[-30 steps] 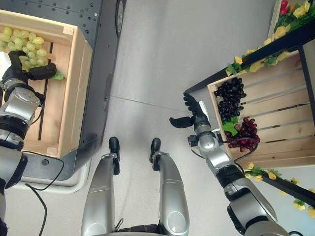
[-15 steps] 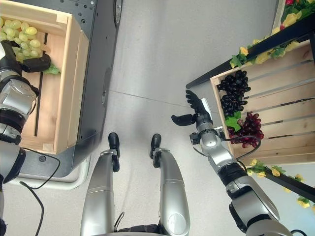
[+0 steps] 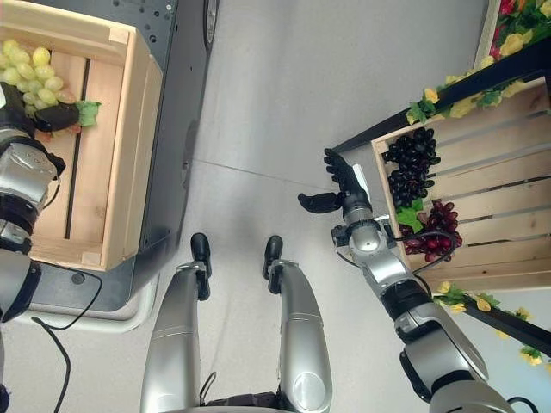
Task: Pick up the fruits from the basket on one side to the basket on the other side
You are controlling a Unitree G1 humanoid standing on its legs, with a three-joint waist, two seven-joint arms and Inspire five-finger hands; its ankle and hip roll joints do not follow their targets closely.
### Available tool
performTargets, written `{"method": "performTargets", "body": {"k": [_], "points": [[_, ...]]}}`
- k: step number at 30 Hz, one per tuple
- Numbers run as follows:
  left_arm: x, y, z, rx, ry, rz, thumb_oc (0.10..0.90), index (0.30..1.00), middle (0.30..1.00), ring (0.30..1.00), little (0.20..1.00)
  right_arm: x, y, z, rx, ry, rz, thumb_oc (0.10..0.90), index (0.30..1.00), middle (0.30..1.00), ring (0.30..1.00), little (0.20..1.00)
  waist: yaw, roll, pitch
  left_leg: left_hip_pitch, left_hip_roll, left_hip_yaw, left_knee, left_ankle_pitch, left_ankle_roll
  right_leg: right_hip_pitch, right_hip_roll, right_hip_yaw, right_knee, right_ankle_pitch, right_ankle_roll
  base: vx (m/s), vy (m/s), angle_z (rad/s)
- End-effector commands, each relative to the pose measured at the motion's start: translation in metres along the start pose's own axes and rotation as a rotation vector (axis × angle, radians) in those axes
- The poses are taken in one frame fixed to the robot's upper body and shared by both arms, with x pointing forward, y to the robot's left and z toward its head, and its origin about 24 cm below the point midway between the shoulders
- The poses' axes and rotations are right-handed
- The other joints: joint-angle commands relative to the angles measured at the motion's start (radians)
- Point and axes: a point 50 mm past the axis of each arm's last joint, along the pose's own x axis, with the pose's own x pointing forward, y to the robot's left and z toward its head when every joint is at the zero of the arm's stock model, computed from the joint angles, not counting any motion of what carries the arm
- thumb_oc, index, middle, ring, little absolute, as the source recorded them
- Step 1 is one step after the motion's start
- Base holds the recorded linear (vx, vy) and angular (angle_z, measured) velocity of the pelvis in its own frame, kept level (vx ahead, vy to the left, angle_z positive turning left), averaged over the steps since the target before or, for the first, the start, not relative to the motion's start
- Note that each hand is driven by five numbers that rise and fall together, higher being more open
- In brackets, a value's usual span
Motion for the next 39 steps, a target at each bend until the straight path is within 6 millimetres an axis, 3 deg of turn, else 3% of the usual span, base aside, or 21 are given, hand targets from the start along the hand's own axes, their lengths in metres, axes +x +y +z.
{"method": "performTargets", "body": {"k": [1, 6, 9, 14, 18, 27, 32, 39], "points": [[0.001, 0.008, 0.005, -0.087, -0.062, 0.044, 0.400, 0.300, 0.300, 0.300, 0.300, -0.002, -0.025, 0.020, 0.066, -0.127, -0.122, 0.800, 0.900, 0.900, 0.900, 0.900, 0.012, 0.019, -0.012, 0.134, -0.034, 0.085, -0.109, -0.051, 0.019, 0.081, 0.050, -0.001, -0.068, 0.008, -0.025, 0.00, 0.000, 0.00], [-0.003, 0.003, 0.011, -0.225, -0.133, 0.002, 0.400, 0.300, 0.300, 0.300, 0.300, -0.007, -0.020, 0.012, 0.088, -0.116, -0.114, 0.800, 0.900, 0.900, 0.900, 0.900, 0.020, 0.032, -0.012, 0.200, -0.038, 0.083, -0.140, -0.049, 0.021, 0.133, 0.051, 0.008, -0.078, 0.003, -0.020, 0.00, 0.000, 0.00], [-0.010, -0.004, 0.014, -0.400, -0.163, -0.043, 0.400, 0.300, 0.300, 0.300, 0.300, -0.011, -0.015, 0.009, 0.098, -0.116, -0.109, 0.800, 0.900, 0.900, 0.900, 0.900, 0.029, 0.043, -0.012, 0.244, -0.044, 0.080, -0.152, -0.053, 0.024, 0.172, 0.046, 0.008, -0.083, -0.001, -0.018, 0.00, 0.000, 0.00], [-0.025, -0.018, 0.012, -0.679, -0.195, -0.106, 0.400, 0.300, 0.300, 0.300, 0.300, -0.019, -0.009, -0.002, 0.118, -0.090, -0.109, 0.800, 0.900, 0.900, 0.900, 0.900, 0.048, 0.070, -0.012, 0.323, -0.059, 0.073, -0.167, -0.062, 0.027, 0.244, 0.029, 0.001, -0.088, -0.015, -0.016, 0.00, 0.000, 0.00], [-0.036, -0.024, 0.006, -0.769, -0.225, -0.121, 0.400, 0.300, 0.300, 0.300, 0.300, -0.026, -0.007, -0.009, 0.120, -0.074, -0.101, 0.800, 0.900, 0.900, 0.900, 0.900, 0.062, 0.090, -0.012, 0.376, -0.071, 0.062, -0.178, -0.066, 0.028, 0.297, 0.020, -0.006, -0.097, -0.022, -0.016, 0.00, -0.007, -0.04], [-0.045, -0.018, -0.028, -0.809, -0.212, -0.110, 0.400, 0.300, 0.300, 0.300, 0.300, -0.042, -0.004, -0.031, 0.126, -0.018, -0.062, 0.800, 0.900, 0.900, 0.900, 0.900, 0.074, 0.124, -0.012, 0.559, -0.086, 0.036, -0.263, -0.050, 0.024, 0.477, 0.021, -0.009, -0.172, -0.028, -0.018, 0.00, -0.010, 0.00], [-0.046, -0.016, -0.036, -0.793, -0.219, -0.144, 0.400, 0.300, 0.300, 0.300, 0.300, -0.050, -0.002, -0.040, 0.137, 0.004, -0.045, 0.800, 0.900, 0.900, 0.900, 0.900, 0.075, 0.132, -0.049, 0.621, -0.090, 0.027, -0.316, -0.038, 0.019, 0.543, 0.023, -0.014, -0.227, -0.023, -0.015, 0.02, -0.050, 0.02], [-0.059, -0.022, -0.034, -0.706, -0.314, -0.313, 0.400, 0.300, 0.300, 0.300, 0.300, -0.063, 0.007, -0.050, 0.155, 0.000, 0.004, 0.800, 0.900, 0.900, 0.900, 0.900, 0.086, 0.156, -0.155, 0.756, -0.104, 0.001, -0.482, 0.008, 0.001, 0.703, 0.029, -0.040, -0.412, 0.021, 0.006, 0.05, -0.077, 0.01]]}}
